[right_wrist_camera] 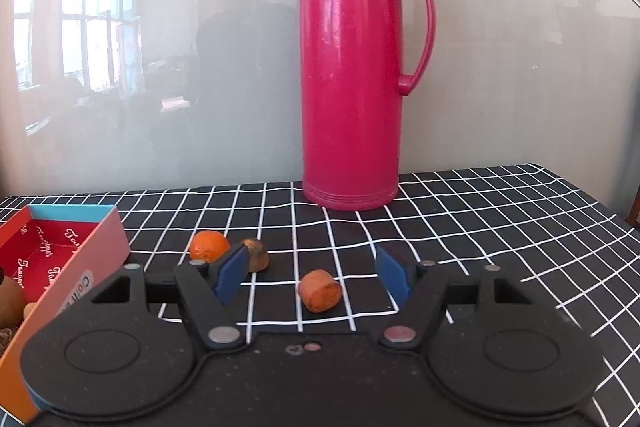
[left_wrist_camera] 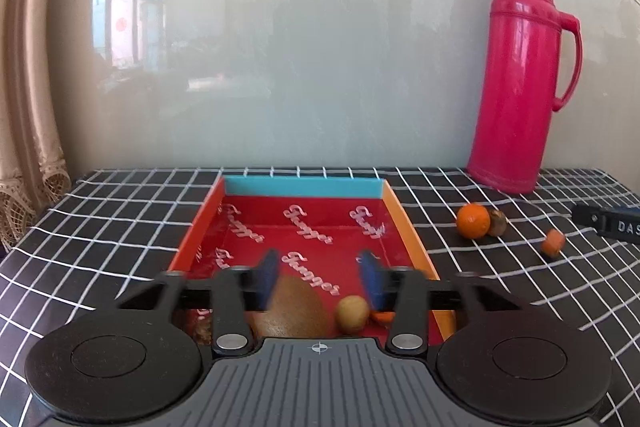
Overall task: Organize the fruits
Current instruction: 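Open the left tool to drop the fruit into the box, then reach the right tool to the orange cylindrical chunk and close on it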
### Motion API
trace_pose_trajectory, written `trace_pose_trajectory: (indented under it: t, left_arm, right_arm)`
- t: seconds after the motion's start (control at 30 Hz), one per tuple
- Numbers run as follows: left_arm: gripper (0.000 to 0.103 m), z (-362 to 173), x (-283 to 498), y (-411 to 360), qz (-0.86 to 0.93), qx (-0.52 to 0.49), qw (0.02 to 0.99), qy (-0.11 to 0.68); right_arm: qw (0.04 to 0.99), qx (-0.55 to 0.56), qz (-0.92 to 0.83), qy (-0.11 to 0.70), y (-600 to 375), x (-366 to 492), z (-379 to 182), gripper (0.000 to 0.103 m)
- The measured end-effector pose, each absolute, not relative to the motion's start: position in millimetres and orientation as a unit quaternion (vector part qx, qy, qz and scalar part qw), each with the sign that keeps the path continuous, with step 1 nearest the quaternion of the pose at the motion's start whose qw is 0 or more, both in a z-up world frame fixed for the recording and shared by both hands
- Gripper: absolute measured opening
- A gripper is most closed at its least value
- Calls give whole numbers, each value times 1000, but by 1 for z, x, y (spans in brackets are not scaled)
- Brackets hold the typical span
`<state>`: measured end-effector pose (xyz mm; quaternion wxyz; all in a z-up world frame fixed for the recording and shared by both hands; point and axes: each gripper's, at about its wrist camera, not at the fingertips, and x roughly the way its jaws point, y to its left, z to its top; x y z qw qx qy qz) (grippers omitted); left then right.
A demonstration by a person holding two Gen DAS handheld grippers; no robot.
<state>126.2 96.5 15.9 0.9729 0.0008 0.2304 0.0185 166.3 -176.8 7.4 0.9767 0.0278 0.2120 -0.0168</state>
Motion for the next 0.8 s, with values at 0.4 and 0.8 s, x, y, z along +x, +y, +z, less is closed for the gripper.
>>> trace_pose_trajectory:
  t: [0.4, 0.8]
  left_arm:
    - [100, 24, 118, 95, 51, 9, 982, 184]
    - [103, 21, 113, 104, 84, -30, 979, 185]
  right_arm:
    - [977, 32, -23, 211, -192, 163, 8, 71]
    - [977, 26, 3, 211, -198, 158, 6, 71]
